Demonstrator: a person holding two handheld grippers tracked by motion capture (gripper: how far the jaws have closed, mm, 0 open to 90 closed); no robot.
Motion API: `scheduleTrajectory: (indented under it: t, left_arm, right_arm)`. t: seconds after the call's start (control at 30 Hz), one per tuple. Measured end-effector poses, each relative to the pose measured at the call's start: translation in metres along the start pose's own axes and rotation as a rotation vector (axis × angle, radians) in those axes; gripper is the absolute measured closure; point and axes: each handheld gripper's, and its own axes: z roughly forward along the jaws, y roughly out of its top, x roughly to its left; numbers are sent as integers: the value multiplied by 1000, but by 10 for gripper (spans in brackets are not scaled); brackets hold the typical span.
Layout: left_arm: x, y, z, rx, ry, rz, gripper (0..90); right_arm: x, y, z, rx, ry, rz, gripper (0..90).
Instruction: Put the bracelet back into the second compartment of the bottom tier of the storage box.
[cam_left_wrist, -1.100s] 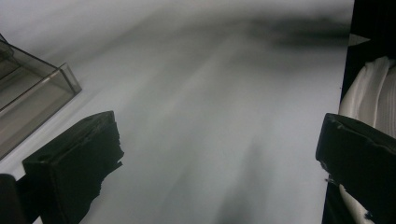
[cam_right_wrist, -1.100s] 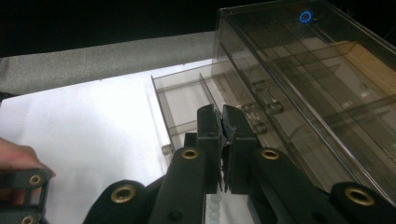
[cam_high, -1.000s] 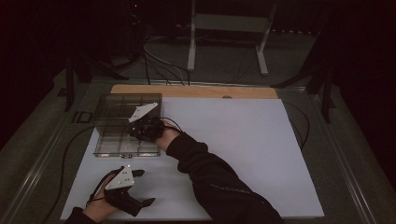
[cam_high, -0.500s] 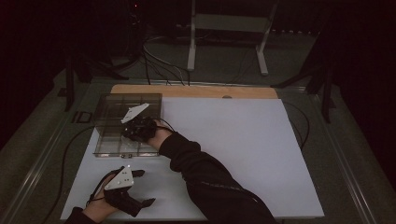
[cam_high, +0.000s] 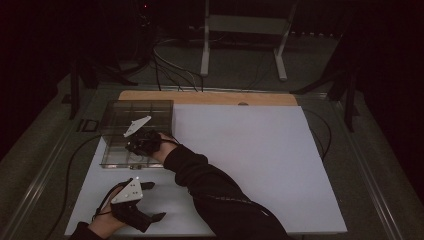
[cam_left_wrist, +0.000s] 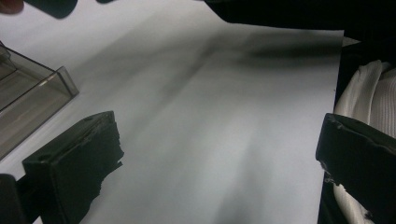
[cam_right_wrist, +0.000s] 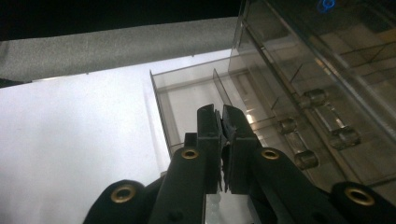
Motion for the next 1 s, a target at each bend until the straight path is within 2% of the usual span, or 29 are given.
scheduleTrajectory:
  t: [0.4, 0.47, 0.6, 0.7, 0.77, 0.9, 1.0]
  left_arm:
    - [0, 0, 0, 1, 2, -2, 2]
    - [1, 0, 0, 0, 2, -2, 2]
    - [0, -1, 1, 0, 0, -6, 2]
    - [1, 0, 1, 0, -1, -4, 2]
    - [1, -1, 1, 3, 0, -4, 2]
    - [0, 0, 2, 6, 1, -3, 2]
    - [1, 0, 2, 9, 3, -1, 2]
  right_arm:
    - [-2, -6, 11, 35, -4, 17, 855]
    - [-3, -6, 10, 30, -11, 21, 773]
    - [-3, -5, 5, 17, -15, 25, 693]
    - [-5, -3, -6, -18, -9, 38, 522]
    - [-6, -1, -12, -34, 9, 45, 433]
    - [-6, 2, -27, -72, 38, 53, 312]
    - [-5, 2, -38, -93, 69, 36, 178]
